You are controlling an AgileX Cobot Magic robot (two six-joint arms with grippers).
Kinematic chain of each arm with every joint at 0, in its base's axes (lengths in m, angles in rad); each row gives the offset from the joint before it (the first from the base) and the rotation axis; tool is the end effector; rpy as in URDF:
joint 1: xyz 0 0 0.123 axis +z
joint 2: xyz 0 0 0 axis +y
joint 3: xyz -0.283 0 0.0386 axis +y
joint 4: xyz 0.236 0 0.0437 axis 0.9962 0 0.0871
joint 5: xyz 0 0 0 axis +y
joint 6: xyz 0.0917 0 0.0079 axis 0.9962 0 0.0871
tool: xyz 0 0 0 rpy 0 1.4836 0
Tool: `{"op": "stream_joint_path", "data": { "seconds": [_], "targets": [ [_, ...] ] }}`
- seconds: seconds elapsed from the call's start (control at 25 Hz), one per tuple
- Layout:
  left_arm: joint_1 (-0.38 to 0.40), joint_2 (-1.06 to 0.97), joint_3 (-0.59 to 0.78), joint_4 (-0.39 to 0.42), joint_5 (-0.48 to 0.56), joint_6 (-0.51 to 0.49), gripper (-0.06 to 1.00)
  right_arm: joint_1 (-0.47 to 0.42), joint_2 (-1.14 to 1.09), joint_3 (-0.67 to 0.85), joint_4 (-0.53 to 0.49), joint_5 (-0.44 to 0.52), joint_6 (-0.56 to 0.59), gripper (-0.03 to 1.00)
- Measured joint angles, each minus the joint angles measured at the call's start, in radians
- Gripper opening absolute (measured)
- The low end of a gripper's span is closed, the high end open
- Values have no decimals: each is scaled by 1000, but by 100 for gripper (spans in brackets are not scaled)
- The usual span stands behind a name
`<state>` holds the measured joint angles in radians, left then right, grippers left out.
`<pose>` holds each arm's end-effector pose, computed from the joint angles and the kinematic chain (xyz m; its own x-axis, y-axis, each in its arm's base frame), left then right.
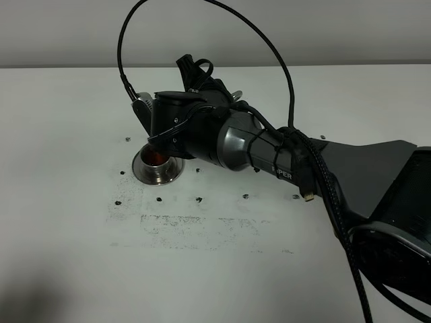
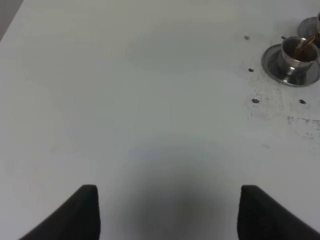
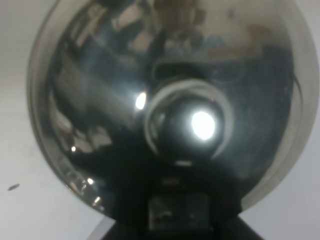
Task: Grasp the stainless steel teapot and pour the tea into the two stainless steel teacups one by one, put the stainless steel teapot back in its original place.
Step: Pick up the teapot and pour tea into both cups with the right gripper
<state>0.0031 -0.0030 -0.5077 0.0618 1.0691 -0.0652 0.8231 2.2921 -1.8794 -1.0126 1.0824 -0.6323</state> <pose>-0.0167 0.0049 0.2725 -0.4511 -0.0368 -0.8917 -0.0674 0.9977 -0.0071 0.3747 0.3026 0.2008 0.0714 -0.8555 0.5128 -0.6578 -0.4269 -0.6206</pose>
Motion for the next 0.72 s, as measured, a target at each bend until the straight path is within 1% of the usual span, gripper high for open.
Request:
{"op": "stream_joint_path", "data": {
  "seconds": [0.72],
  "targets": [
    [0,0,0,0,0,0,56,7,19,0,-74,-1,0,17]
  ]
}}
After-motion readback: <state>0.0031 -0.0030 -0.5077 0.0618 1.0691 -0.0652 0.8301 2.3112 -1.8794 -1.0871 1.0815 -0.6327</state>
